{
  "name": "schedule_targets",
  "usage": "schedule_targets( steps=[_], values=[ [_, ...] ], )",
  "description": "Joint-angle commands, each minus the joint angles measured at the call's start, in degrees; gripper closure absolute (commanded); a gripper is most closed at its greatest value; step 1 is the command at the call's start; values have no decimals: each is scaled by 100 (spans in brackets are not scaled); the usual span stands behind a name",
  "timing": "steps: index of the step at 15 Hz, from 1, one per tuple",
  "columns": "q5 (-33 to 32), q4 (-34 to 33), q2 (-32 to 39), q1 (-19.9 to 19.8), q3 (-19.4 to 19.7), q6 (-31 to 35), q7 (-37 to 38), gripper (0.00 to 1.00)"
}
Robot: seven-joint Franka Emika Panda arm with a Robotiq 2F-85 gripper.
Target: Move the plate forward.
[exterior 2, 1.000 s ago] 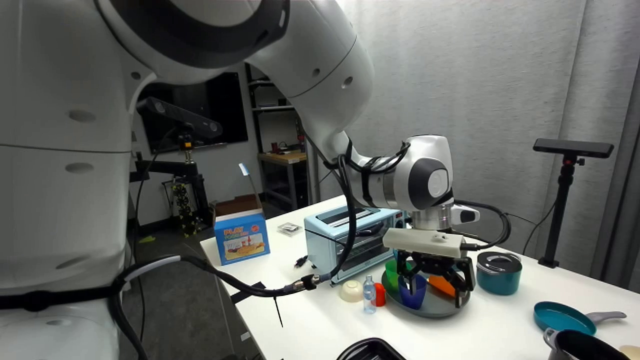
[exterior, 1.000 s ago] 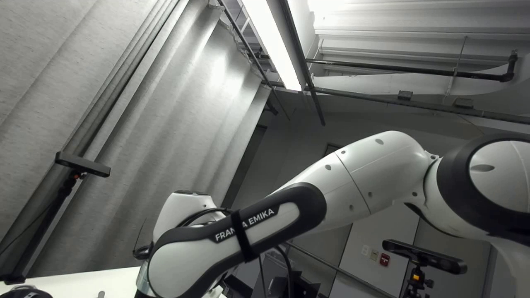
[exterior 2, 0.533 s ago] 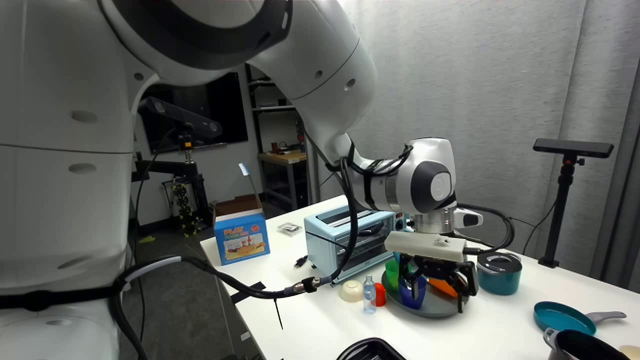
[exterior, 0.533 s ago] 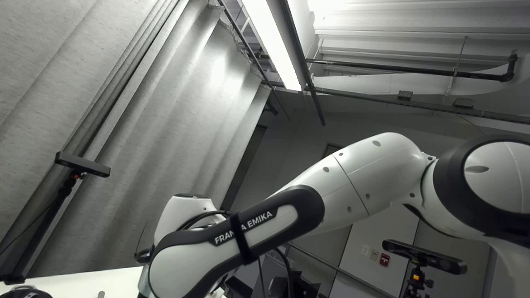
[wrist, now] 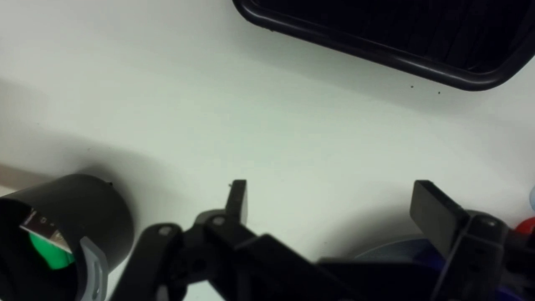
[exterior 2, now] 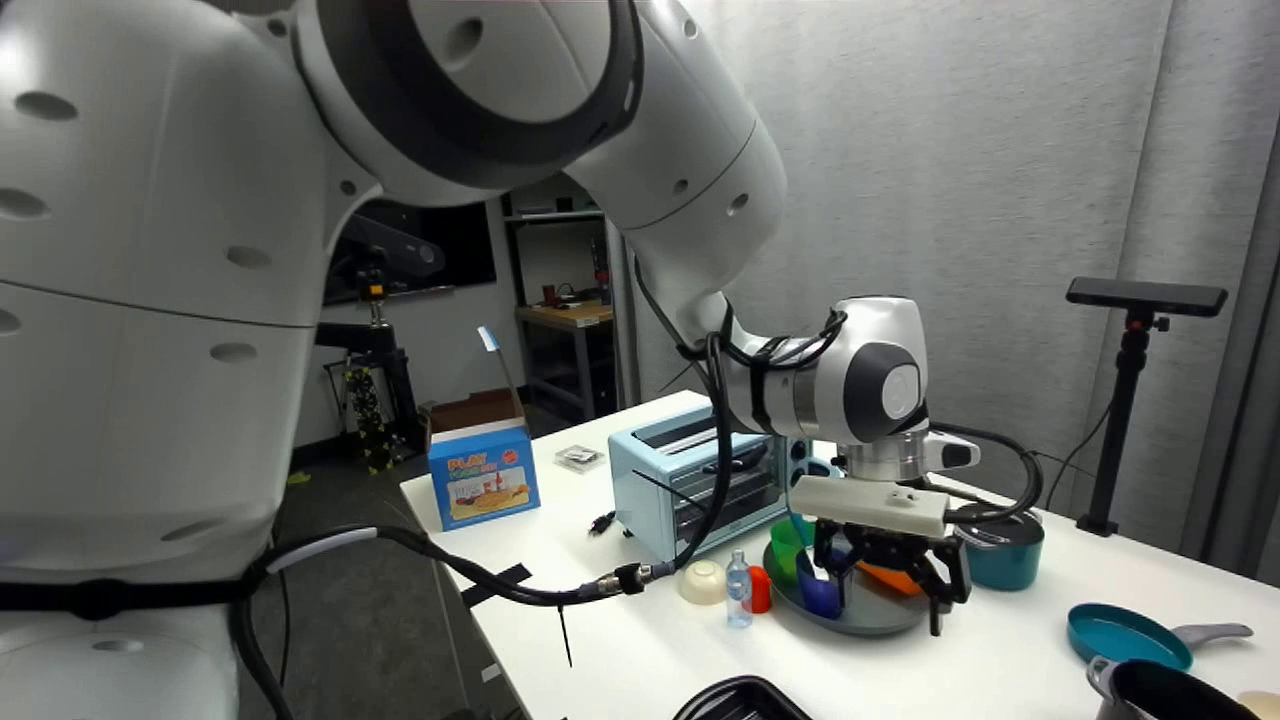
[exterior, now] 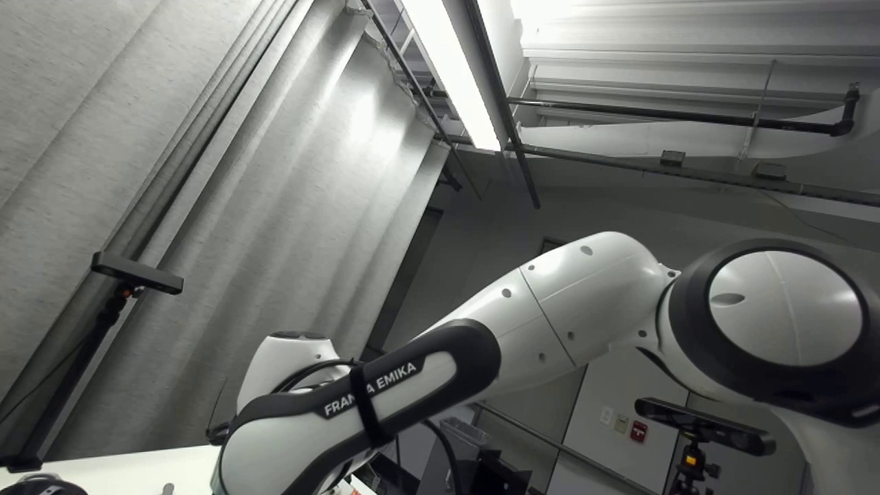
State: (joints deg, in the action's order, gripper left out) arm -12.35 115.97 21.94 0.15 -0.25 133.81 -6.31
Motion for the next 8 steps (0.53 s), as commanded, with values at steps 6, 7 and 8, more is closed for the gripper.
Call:
schedule_targets(
  steps=[6, 7, 8],
  values=[
    [5, -1083, 962, 99, -82, 67, -233, 0],
    [13, -1195, 1062, 115, -111, 45, -269, 0],
    [3, -1291, 1146, 135, -125, 38, -301, 0]
  ],
)
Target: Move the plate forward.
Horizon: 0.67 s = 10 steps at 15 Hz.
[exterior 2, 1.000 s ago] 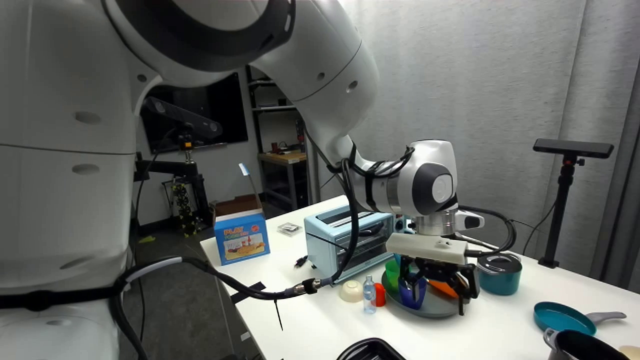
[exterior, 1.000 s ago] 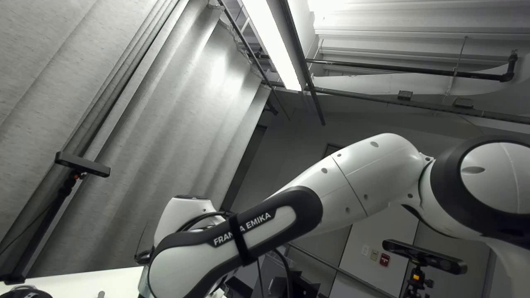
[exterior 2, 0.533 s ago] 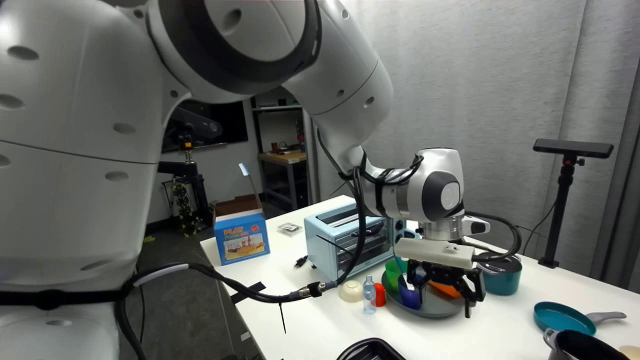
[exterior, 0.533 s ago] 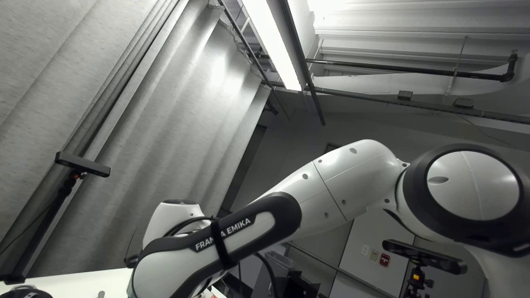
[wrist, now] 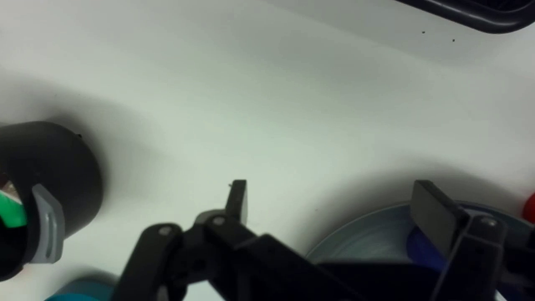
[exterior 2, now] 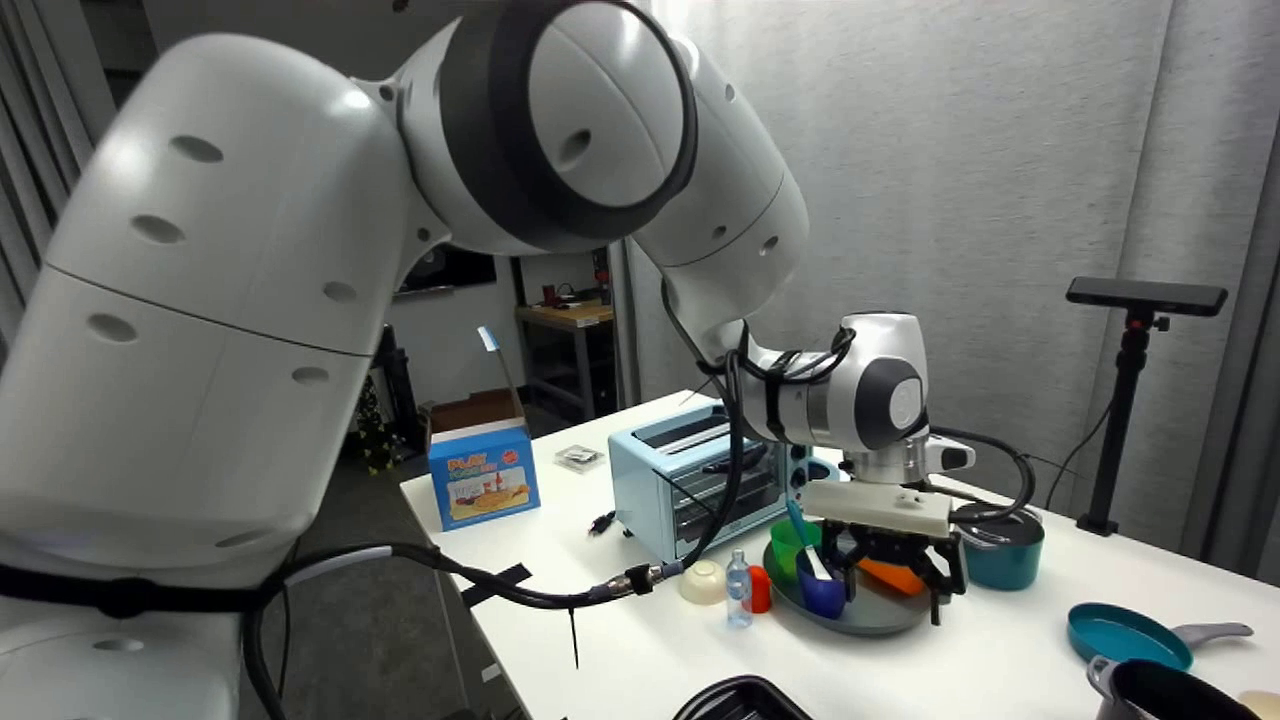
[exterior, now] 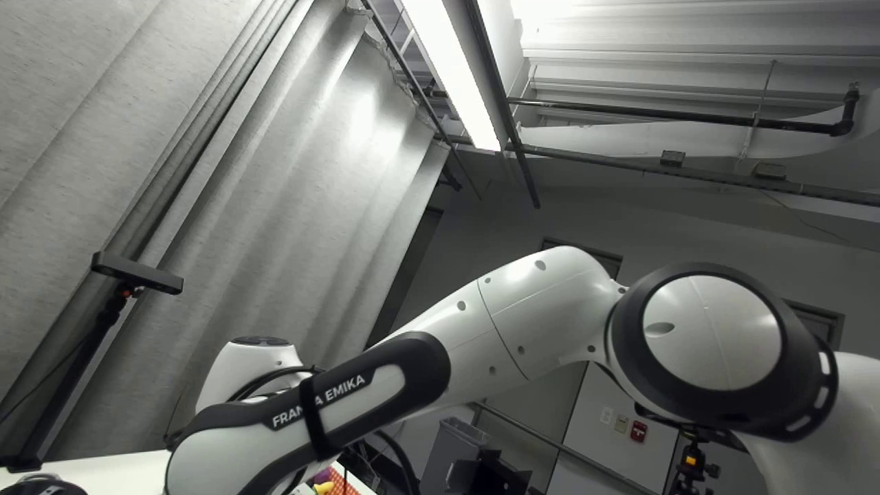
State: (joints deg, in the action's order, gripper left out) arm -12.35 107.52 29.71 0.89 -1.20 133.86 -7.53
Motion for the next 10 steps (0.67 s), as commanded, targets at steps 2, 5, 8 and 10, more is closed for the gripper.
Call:
schedule_targets(
  steps=[2, 5, 8, 10],
  values=[
    [2, -648, 540, 92, -65, -9, -260, 0],
    [-16, -928, 780, 143, -96, -44, -388, 0],
    [95, -1202, 1008, 120, -196, -99, -569, 26],
    [191, -1339, 1131, 48, -294, -114, -772, 42]
  ],
)
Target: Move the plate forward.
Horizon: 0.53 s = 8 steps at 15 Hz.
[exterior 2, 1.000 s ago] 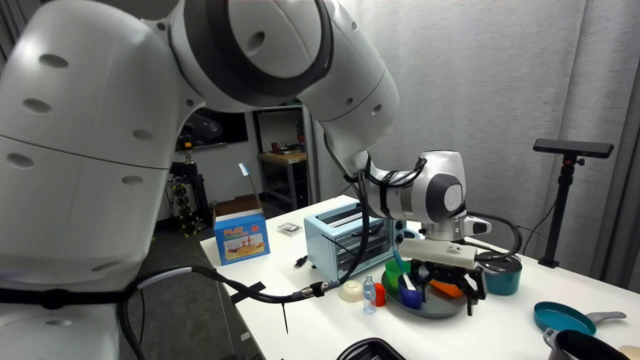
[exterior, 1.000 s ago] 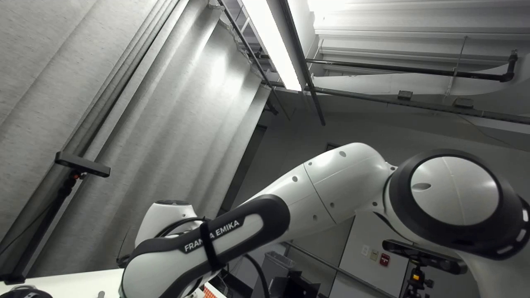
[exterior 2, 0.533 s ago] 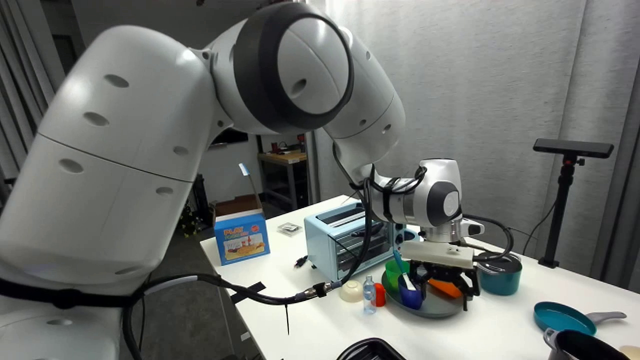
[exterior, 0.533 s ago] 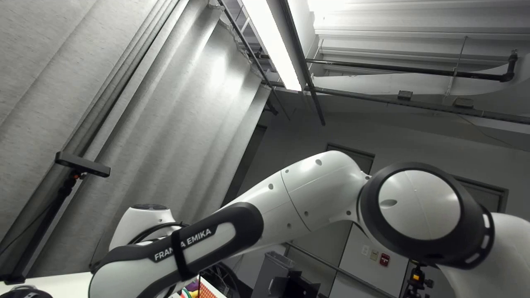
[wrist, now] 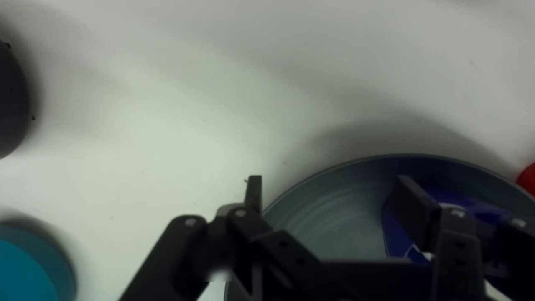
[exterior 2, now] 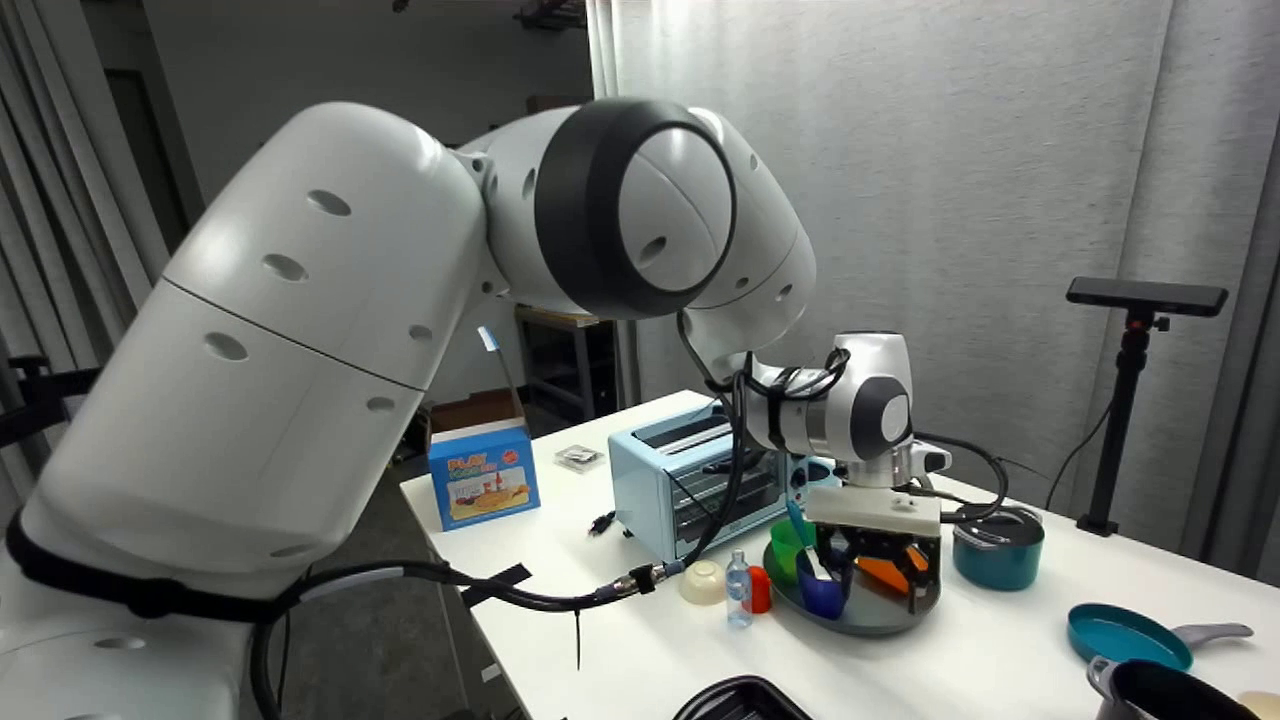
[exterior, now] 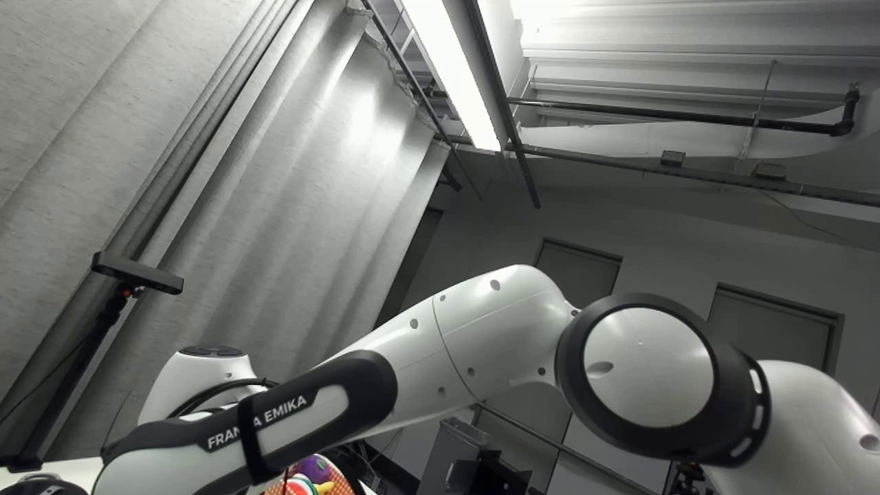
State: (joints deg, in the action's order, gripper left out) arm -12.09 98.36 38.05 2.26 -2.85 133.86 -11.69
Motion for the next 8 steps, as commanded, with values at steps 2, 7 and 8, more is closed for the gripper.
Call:
schedule_targets(
  steps=[2, 7, 8],
  values=[
    [281, -553, 410, -175, -248, -141, -652, 58],
    [453, -823, 581, -451, -474, -236, -1639, 95],
    [483, -877, 610, -512, -529, -292, -1866, 100]
  ],
)
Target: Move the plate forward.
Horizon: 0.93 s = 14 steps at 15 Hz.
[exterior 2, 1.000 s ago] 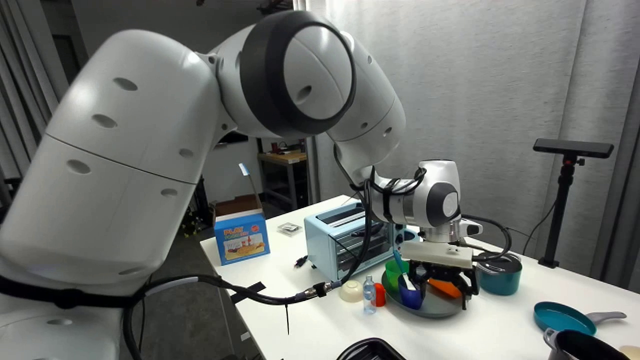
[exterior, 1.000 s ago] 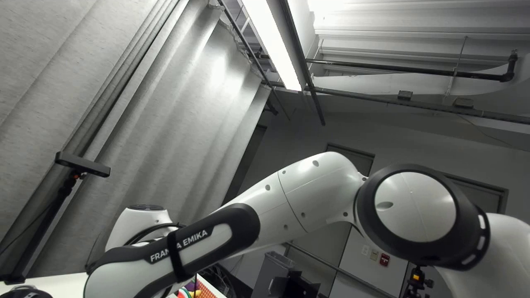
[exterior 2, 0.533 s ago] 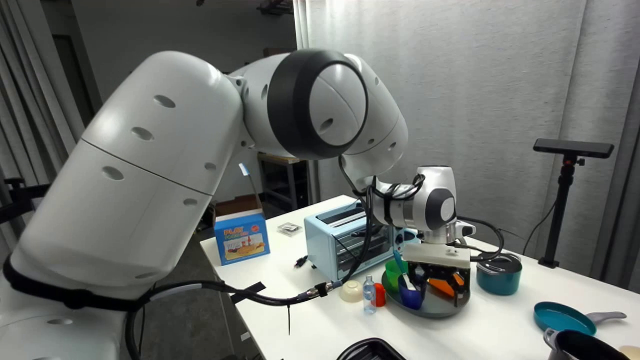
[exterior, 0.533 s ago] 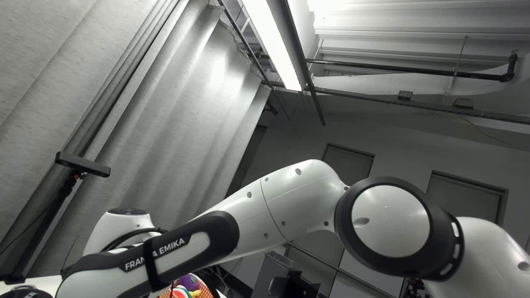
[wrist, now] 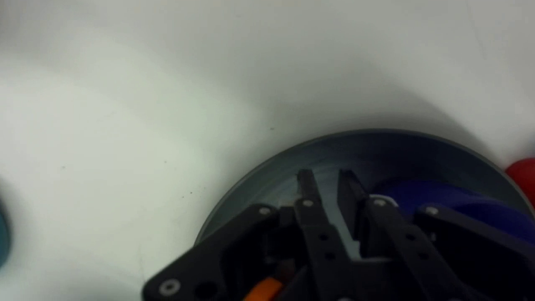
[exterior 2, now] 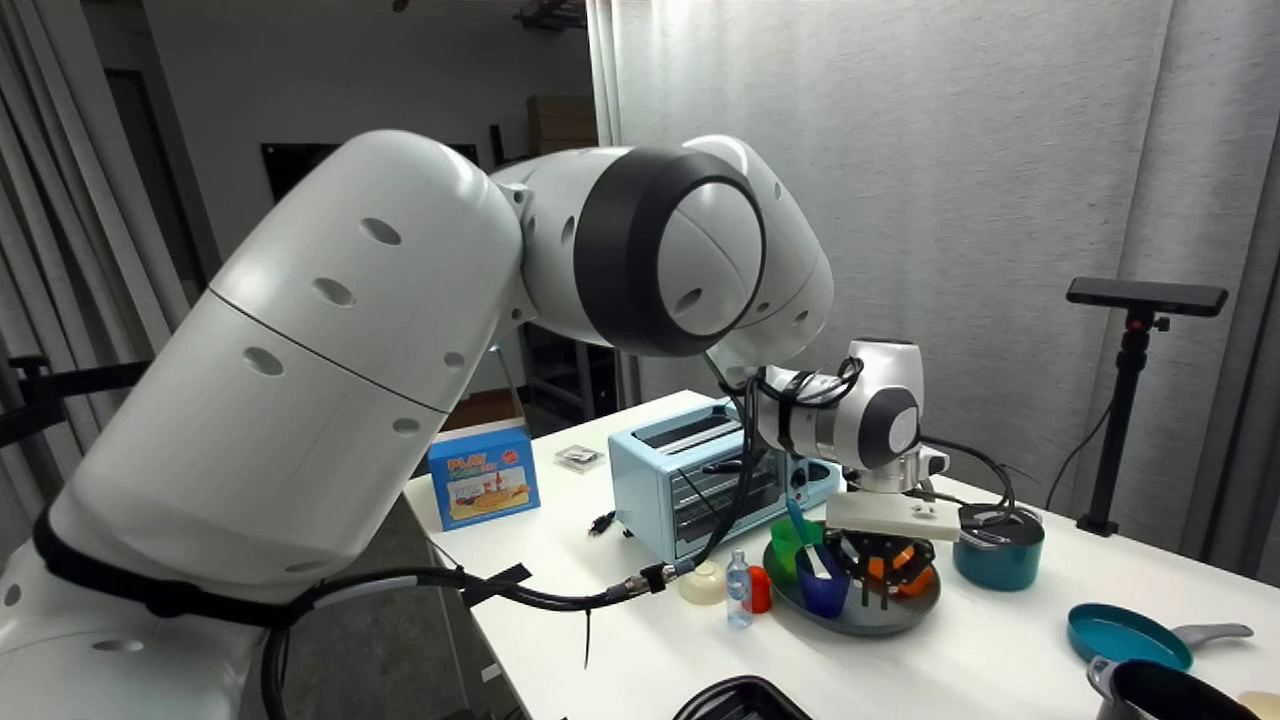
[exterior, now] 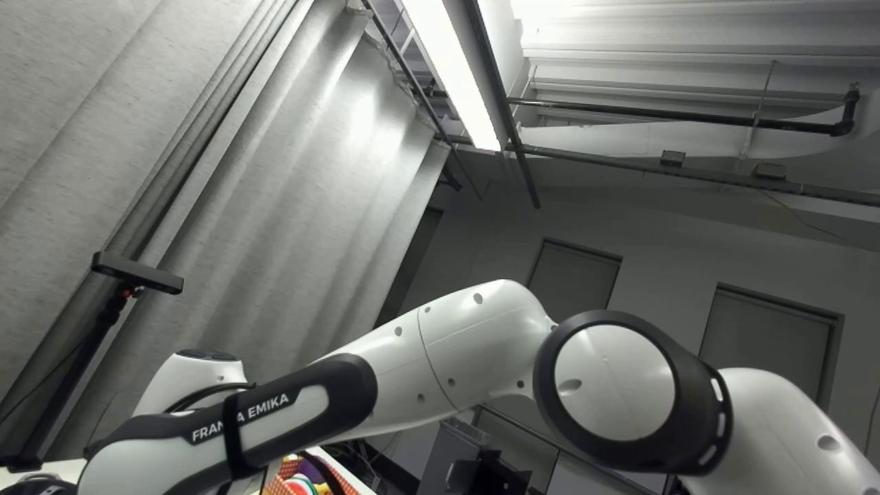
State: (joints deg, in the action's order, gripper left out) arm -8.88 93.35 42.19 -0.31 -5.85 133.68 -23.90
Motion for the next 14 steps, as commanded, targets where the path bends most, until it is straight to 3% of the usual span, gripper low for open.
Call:
schedule_targets(
  steps=[1, 8, 14],
  values=[
    [203, -429, 226, -322, -291, -338, -869, 100],
    [479, -805, 396, -525, -469, -992, -2104, 100],
    [501, -946, 471, -434, -349, -967, -2230, 100]
  ],
)
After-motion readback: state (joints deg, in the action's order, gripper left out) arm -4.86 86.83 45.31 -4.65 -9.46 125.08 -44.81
